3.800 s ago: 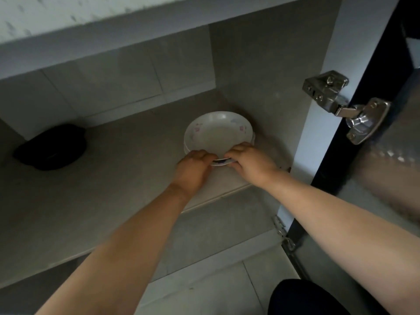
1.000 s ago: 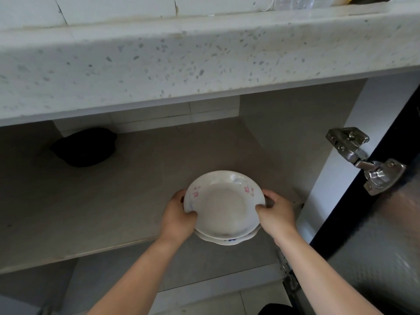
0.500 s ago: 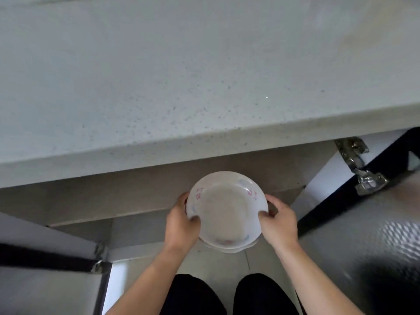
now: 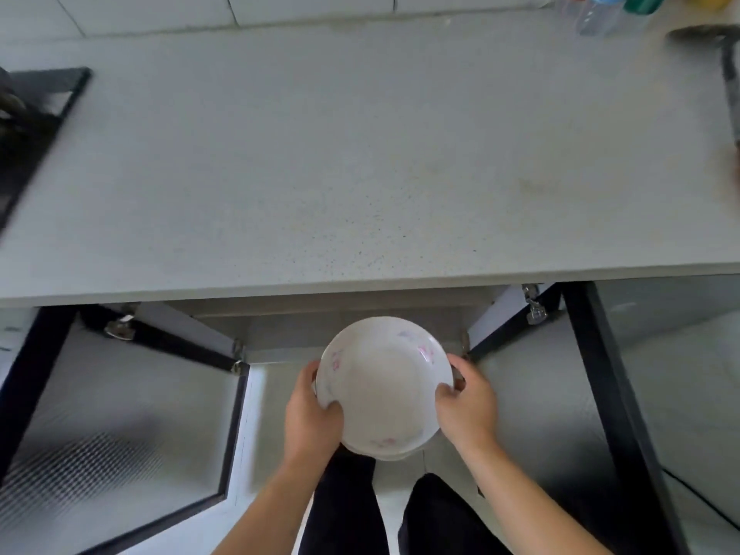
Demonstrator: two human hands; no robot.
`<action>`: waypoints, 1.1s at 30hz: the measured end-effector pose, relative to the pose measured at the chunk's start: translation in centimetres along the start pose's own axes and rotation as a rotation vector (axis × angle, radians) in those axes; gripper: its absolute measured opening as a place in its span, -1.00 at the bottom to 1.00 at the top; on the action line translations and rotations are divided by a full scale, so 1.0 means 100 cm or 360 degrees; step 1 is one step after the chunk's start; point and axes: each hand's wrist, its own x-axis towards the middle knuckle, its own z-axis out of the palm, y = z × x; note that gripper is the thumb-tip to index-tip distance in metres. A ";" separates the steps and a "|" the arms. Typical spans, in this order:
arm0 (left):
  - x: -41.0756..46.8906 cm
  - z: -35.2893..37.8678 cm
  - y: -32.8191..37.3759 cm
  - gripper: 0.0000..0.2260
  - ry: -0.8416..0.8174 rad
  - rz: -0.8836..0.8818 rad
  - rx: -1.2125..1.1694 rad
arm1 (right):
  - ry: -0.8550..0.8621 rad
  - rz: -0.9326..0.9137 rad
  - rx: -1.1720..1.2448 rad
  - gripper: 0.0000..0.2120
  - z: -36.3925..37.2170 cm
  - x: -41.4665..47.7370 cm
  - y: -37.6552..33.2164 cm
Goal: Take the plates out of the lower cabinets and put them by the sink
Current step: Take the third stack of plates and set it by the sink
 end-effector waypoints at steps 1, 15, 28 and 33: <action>-0.016 -0.007 0.005 -0.56 0.0014 -0.0030 -0.0010 | -0.0027 -0.0017 -0.0009 -0.55 -0.009 -0.013 -0.007; -0.163 -0.105 0.058 -0.53 0.0485 -0.0114 -0.0331 | -0.0526 -0.0440 -0.0031 -0.58 -0.072 -0.119 -0.119; -0.250 -0.215 0.017 -0.50 0.0920 -0.0121 -0.0547 | -0.0842 -0.0774 0.0048 -0.59 -0.012 -0.226 -0.168; -0.293 -0.277 -0.020 -0.49 0.1061 -0.0056 -0.0590 | -0.0959 -0.0883 0.0025 -0.58 0.027 -0.295 -0.175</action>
